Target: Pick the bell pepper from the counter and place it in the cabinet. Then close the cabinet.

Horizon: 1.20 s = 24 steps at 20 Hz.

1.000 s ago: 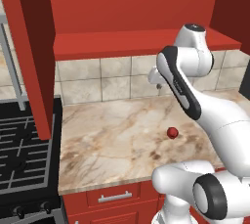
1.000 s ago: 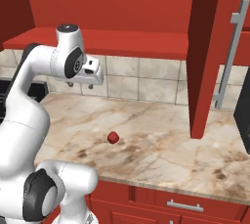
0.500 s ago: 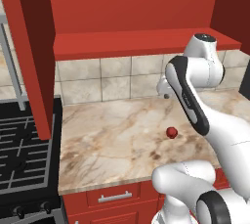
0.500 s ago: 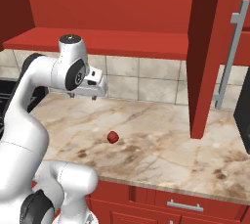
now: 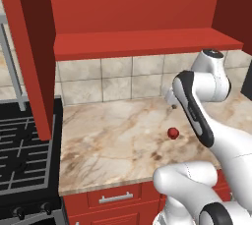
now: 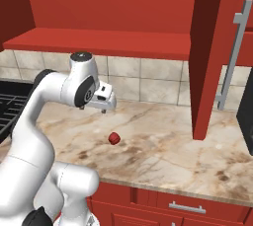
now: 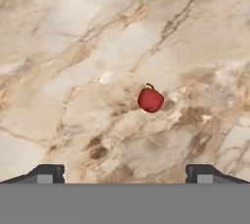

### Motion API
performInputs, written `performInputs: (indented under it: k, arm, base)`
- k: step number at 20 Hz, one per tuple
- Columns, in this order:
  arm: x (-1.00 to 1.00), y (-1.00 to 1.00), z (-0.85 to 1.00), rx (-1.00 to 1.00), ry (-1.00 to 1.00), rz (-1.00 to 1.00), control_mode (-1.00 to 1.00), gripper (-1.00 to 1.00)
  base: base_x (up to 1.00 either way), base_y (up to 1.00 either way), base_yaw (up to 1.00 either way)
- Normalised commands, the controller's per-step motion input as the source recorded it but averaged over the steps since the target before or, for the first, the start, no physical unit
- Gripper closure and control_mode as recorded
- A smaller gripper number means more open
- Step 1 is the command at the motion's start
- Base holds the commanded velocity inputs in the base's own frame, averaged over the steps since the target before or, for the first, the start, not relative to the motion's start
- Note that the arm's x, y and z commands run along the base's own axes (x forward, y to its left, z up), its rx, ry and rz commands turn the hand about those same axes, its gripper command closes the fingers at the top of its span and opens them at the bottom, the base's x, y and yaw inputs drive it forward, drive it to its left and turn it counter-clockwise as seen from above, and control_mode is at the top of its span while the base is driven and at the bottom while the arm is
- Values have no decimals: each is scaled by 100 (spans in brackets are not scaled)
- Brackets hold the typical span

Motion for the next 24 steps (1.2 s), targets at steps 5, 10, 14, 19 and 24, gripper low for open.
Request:
performInputs:
  k: [5, 10, 14, 19, 24]
  arm:
    - [22, -23, -61, -1, 0, -9, -100, -100]
    - [21, -8, -58, -1, 0, -7, -100, -100]
    - [30, 0, -44, 0, 0, -6, -100, -100]
    - [31, -1, -30, 0, 0, -6, -100, -100]
    - [30, -6, -25, 0, 1, -6, -100, -100]
  base:
    - [0, 0, 0]
    - [0, 0, 0]
    - [0, 0, 0]
    - [0, 0, 0]
    - [0, 0, 0]
